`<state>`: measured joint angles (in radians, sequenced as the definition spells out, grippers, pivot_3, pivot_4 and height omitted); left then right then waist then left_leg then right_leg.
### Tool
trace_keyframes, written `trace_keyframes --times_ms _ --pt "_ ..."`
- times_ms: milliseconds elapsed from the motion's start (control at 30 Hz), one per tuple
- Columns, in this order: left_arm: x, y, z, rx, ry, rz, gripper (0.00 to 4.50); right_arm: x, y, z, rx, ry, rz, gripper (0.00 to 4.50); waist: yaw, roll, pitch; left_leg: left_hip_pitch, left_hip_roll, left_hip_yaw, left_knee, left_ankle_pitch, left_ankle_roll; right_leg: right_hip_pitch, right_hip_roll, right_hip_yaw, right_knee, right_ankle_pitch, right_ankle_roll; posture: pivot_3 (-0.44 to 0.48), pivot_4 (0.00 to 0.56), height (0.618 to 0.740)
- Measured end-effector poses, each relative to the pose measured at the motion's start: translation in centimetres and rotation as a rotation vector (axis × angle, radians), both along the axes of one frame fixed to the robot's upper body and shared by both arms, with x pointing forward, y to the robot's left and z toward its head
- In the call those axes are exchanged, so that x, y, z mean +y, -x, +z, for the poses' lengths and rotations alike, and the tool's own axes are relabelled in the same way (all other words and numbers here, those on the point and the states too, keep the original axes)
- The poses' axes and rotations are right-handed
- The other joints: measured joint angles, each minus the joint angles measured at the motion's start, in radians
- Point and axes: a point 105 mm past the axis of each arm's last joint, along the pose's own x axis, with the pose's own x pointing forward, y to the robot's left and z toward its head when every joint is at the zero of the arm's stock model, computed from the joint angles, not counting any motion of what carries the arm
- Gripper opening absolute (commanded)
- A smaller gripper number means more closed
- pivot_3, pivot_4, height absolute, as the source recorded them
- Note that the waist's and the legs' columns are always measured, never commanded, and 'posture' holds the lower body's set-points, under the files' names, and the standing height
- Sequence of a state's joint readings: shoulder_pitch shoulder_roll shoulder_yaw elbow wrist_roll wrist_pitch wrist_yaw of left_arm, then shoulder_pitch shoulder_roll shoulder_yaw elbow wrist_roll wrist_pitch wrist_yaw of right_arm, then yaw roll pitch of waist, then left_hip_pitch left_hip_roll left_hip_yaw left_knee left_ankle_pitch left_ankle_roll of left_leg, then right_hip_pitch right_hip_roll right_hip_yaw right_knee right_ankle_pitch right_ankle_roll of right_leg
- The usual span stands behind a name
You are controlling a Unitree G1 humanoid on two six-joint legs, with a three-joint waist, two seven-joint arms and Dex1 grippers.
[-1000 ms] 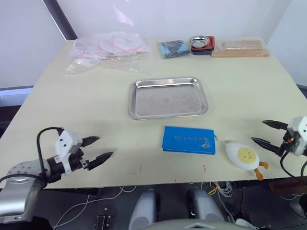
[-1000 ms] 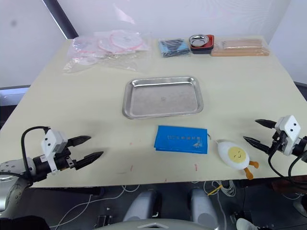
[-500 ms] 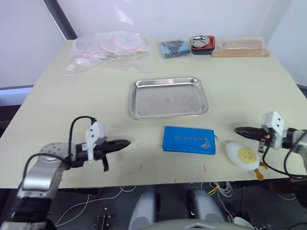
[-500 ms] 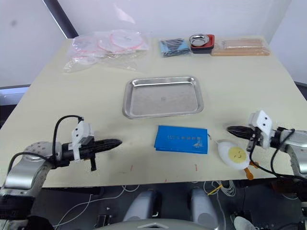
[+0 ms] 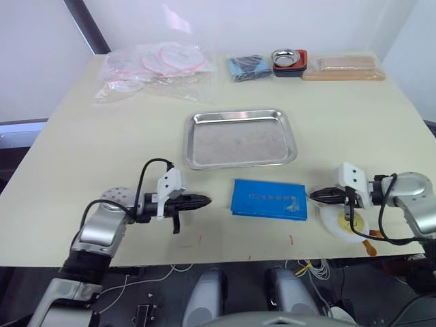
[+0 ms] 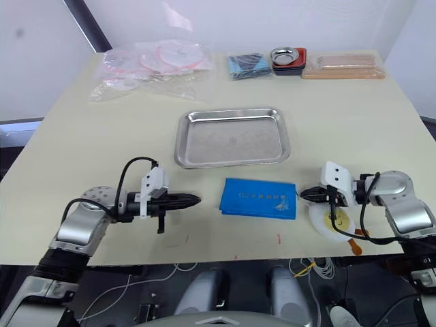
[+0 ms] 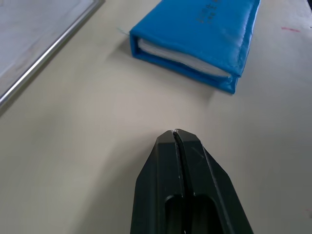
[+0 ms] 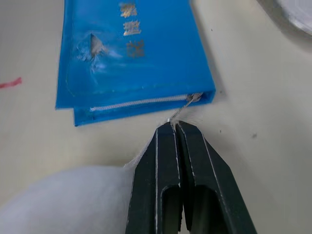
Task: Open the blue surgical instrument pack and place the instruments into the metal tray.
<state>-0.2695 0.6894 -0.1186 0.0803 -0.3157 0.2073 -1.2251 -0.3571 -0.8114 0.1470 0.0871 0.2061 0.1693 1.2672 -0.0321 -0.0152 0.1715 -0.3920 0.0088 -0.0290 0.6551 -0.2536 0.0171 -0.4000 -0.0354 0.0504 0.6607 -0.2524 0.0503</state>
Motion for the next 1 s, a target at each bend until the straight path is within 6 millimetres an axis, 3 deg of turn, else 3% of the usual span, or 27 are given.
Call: trace_keyframes --times_ms 567,1000 --pt "-2.0 -1.3 -0.6 -0.026 0.03 -0.055 0.0 1.3 -0.2 -0.6 0.005 -0.033 0.012 0.07 0.003 0.0 0.0 -0.005 -0.001 -0.004 0.007 0.0 0.0 -0.002 0.0 -0.004 0.003 0.0 0.0 0.0 0.15 0.74" --pt "-2.1 -1.2 -0.6 0.006 0.065 -0.034 0.0 3.2 -1.3 -0.6 -0.007 -0.057 0.042 0.07 -0.008 0.0 0.0 -0.005 0.0 -0.004 0.012 0.0 0.0 -0.001 0.001 -0.004 0.005 0.0 0.0 0.0 0.15 0.74"
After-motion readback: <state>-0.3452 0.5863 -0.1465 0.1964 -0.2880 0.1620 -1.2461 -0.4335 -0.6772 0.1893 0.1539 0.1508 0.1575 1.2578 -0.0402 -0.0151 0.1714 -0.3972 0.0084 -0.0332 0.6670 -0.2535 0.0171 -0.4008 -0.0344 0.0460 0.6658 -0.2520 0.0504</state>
